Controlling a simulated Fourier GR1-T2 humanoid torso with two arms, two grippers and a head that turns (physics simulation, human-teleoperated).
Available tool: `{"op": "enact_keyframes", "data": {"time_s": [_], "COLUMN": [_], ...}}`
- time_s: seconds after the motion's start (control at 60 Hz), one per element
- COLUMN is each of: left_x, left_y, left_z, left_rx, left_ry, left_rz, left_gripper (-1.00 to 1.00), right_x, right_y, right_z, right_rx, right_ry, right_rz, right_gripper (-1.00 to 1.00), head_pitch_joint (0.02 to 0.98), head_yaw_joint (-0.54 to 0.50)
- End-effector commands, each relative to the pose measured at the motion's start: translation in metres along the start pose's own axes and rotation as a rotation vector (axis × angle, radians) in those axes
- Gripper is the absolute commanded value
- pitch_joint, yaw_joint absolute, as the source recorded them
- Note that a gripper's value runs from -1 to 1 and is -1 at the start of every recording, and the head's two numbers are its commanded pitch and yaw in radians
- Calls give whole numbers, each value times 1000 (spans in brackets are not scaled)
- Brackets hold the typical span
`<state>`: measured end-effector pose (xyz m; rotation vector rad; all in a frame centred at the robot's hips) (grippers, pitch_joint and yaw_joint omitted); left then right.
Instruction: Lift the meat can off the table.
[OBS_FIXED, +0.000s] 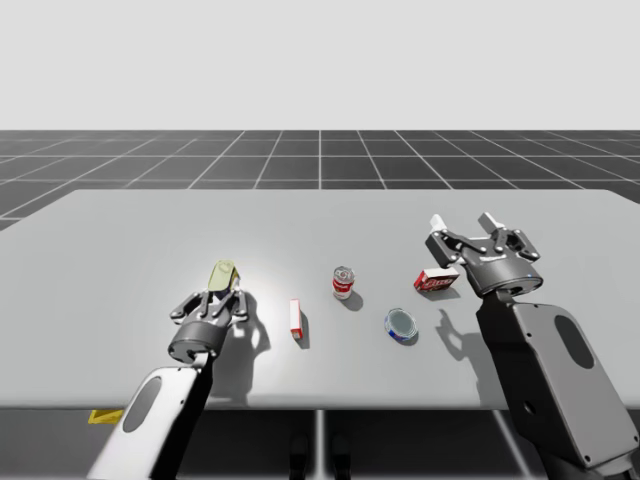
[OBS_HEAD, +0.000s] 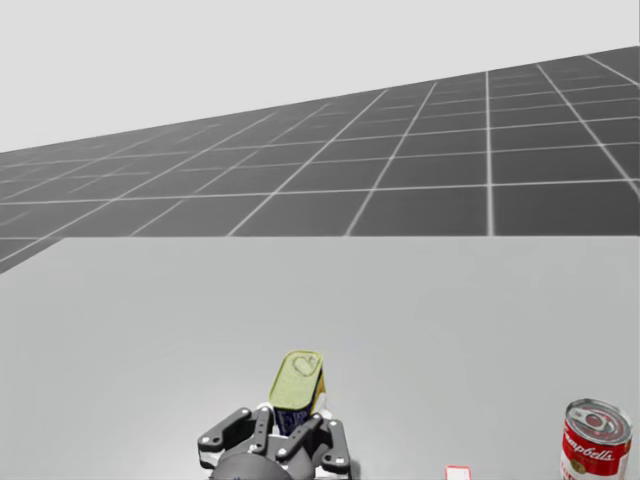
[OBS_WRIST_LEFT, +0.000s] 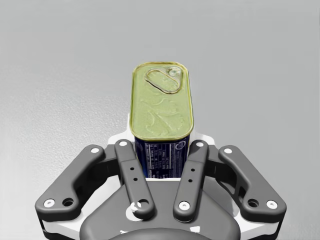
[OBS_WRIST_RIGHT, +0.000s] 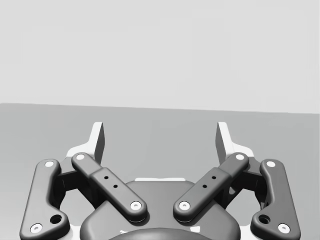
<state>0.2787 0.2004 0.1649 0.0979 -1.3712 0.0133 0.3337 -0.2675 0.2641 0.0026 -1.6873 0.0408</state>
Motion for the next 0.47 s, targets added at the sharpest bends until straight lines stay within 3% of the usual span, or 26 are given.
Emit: {"op": "enact_keyframes", "data": {"time_s": [0.017, 0.233, 0.467], "left_x": [51, 102, 152], "left_y": [-5, 2, 5], "left_z": [-4, 0, 1], "left_rx": [-102, -103, -84], "left_ry": [-135, -245, -359], "left_rz": [-46, -79, -88], "left_gripper": [989, 1000, 1000], "right_x": [-1, -2, -2], "right_y": [3, 2, 2], "right_z": [0, 0, -1], "right_rx": [11, 5, 6], "right_ry": [-2, -5, -6], "right_rz": [12, 17, 30], "right_gripper": [-1000, -1000, -1000], "head_pitch_joint": [459, 458, 460], "head_yaw_joint": [346, 340, 335]}}
